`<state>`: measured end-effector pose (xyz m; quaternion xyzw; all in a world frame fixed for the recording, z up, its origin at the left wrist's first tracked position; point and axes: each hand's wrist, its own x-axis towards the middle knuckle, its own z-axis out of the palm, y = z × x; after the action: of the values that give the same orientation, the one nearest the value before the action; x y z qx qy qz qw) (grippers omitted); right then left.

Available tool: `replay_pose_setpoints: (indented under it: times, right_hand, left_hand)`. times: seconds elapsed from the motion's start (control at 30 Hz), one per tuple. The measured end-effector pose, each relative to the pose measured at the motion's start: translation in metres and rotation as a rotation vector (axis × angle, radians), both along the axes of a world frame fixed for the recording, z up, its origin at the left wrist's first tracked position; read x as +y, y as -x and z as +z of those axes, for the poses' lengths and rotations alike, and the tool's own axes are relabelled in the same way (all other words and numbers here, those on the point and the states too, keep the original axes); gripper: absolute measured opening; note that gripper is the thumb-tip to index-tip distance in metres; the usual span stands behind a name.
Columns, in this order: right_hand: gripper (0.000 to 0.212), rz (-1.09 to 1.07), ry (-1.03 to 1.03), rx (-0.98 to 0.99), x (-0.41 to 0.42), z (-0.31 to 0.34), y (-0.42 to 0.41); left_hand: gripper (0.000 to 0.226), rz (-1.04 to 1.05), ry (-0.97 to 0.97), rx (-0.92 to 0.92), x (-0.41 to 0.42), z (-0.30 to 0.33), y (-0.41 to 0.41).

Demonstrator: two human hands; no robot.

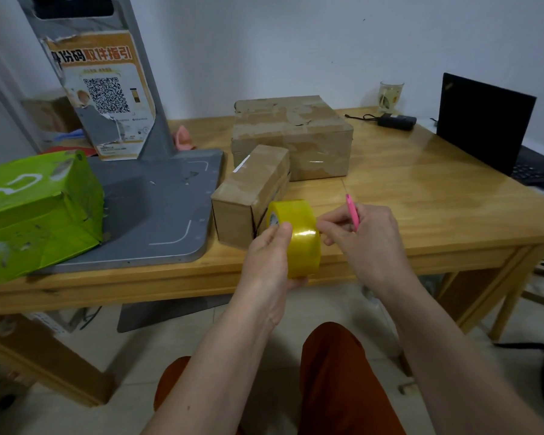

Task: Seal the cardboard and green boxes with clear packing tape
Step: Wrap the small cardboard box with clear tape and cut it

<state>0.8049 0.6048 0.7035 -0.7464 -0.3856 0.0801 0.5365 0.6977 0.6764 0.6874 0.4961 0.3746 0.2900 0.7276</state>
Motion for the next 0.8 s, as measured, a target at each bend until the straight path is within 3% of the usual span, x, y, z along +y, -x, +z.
replay_pose_setpoints:
  times: [0.37,0.57,0.7,0.8]
  right_hand:
    - [0.013,0.021,0.099,-0.113,0.002,-0.001,-0.004]
    - [0.013,0.127,0.192,-0.202,0.004,-0.007,-0.005]
    - [0.002,0.118,0.064,-0.104,0.001,-0.008,-0.005]
    - [0.02,0.11,0.027,-0.065,0.001,-0.013,-0.004]
  left_hand:
    - [0.022,-0.032,-0.188,0.071,-0.002,-0.004,-0.001]
    - [0.019,-0.008,-0.131,0.061,-0.002,-0.005,-0.002]
    - [0.029,0.028,-0.042,0.042,0.001,-0.007,-0.003]
    - [0.032,0.026,0.029,0.022,0.004,-0.008,-0.003]
